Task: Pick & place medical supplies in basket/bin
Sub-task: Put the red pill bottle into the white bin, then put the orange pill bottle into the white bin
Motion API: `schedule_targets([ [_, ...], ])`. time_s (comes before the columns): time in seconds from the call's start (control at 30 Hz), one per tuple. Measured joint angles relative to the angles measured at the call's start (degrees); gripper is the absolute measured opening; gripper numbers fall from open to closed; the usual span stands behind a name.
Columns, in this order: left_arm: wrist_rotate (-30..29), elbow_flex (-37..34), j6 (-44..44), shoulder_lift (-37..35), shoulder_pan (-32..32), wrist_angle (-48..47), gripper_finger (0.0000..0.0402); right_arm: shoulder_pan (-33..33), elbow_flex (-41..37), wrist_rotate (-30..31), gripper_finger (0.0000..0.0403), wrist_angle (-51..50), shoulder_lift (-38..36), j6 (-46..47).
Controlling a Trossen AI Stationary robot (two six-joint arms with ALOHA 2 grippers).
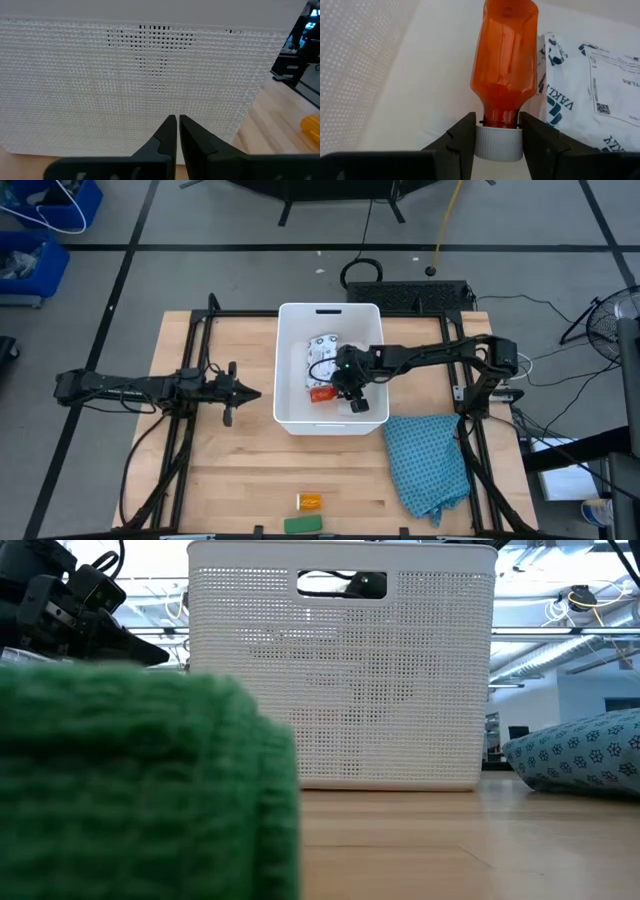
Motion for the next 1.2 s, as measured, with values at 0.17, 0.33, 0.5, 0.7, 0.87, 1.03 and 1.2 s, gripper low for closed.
schedule_targets([
  [0.17, 0.0, 0.0, 0.0, 0.0, 0.0, 0.0, 0.0024, 0.0, 0.0, 0.0, 0.0149, 2.0, 0.0, 2.7],
  [0.33, 0.0, 0.0, 0.0, 0.0, 0.0, 0.0, 0.0024, 0.2, -0.1, 1.5, 0.0176, 2.1, 0.0, 3.0],
  [0.5, 0.0, 0.0, -0.2, 0.0, 0.0, 0.0, 0.0024, 0.2, -0.3, 4.4, 0.0195, 1.6, -1.4, 3.1],
  [0.7, 0.0, 0.0, -0.2, 0.0, 0.0, 0.0, 0.0024, 0.3, -0.3, 6.0, 0.0196, 1.7, -10.6, 2.8],
  [0.87, 0.1, 0.0, -0.3, 0.0, 0.0, -0.7, 0.0024, 1.1, -0.2, 6.0, 0.0139, 2.0, -21.0, 6.9],
  [1.03, 0.1, 0.0, -1.1, 0.0, 0.0, -1.7, 0.0024, 4.4, -0.2, 5.6, 0.0018, 0.5, -30.7, 7.1],
  [1.2, 0.2, 0.0, -2.6, 0.0, 0.0, -1.7, 0.0024, 7.4, -5.1, 1.9, 0.0011, 5.6, -40.3, 10.1],
])
